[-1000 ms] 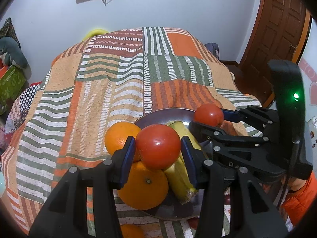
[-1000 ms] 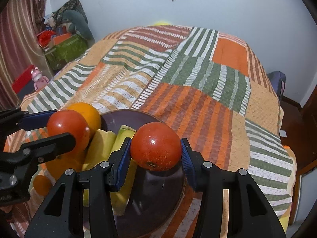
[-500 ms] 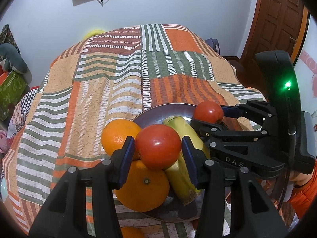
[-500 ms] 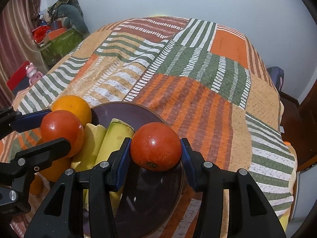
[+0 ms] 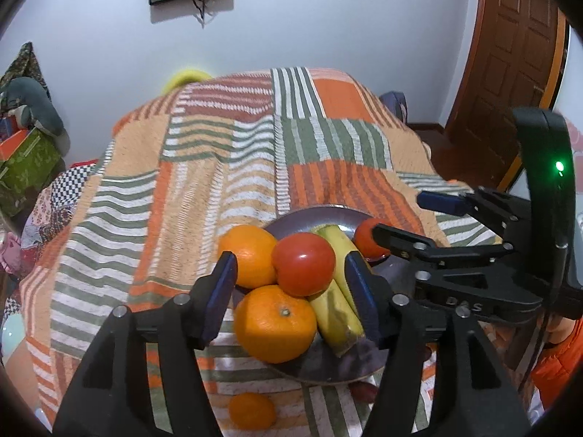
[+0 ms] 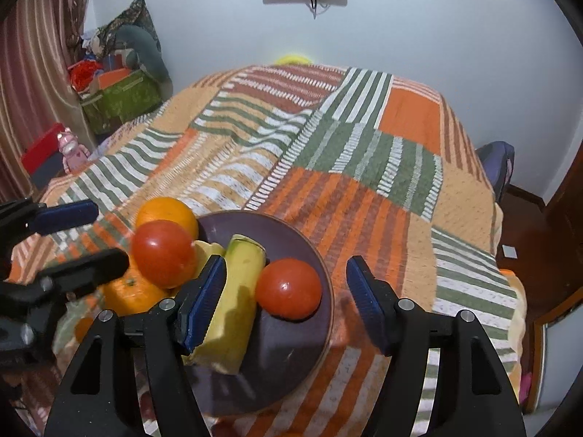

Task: Organize fruits
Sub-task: 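Lower both tomatoes onto the plate and open both tools, then move the left tool to a small mandarin while the right tool approaches another mandarin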

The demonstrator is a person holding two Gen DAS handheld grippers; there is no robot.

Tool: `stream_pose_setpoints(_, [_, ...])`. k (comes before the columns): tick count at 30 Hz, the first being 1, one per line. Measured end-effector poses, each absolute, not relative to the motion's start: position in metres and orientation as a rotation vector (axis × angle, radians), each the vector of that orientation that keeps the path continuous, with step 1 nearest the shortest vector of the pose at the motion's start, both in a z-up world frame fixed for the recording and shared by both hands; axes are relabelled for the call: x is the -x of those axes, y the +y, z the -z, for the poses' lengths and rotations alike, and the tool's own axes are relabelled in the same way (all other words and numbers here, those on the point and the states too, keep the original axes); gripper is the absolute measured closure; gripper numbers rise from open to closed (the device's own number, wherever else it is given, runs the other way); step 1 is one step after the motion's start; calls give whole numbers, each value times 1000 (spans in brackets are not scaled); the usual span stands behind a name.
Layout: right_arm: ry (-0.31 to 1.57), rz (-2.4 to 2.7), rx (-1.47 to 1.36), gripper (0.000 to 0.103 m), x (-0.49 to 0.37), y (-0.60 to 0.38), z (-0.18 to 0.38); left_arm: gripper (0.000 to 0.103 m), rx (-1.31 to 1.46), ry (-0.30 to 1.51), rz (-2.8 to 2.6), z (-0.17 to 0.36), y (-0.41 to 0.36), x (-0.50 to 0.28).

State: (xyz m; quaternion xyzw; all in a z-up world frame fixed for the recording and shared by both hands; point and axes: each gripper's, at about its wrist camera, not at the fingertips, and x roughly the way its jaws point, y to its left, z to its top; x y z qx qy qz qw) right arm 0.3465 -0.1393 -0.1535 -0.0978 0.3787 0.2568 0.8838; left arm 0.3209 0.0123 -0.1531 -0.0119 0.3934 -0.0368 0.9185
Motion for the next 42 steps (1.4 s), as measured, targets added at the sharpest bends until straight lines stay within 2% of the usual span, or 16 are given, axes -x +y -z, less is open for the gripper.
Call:
stream_pose_setpoints(3, [771,-524,198,37,-335,-146,144,35,36,785,61,142,22,-308])
stream_pose_setpoints(8, [752,-508,188,34,-311,-159,133,22,39,777,23,134,40,-287])
stream_pose_setpoints(18, [800,-468,150,31,-273,-180,151,21,64,845,4,150,65,-255])
stream_pose_setpoints(28, [900,-442,187,31,-255,-184,195,21,66,1023,28,208,68,-247])
stream_pose_setpoints(30, [914,-442,174,39,-256,-186,201,21,56,1043,28,217,66,-248])
stream_pose_setpoints(33, [937,-448,144,50,-260,-190,207,25,64,1057,45,225,62,-249])
stream_pose_setpoints(36, [954,-450,133,59,-263,-192,213,36,61,1073,64,233,56,-250])
stream_pose_setpoints(42, [958,-448,168,69,-267,-187,222,63,79,1101,84,244,49,-257])
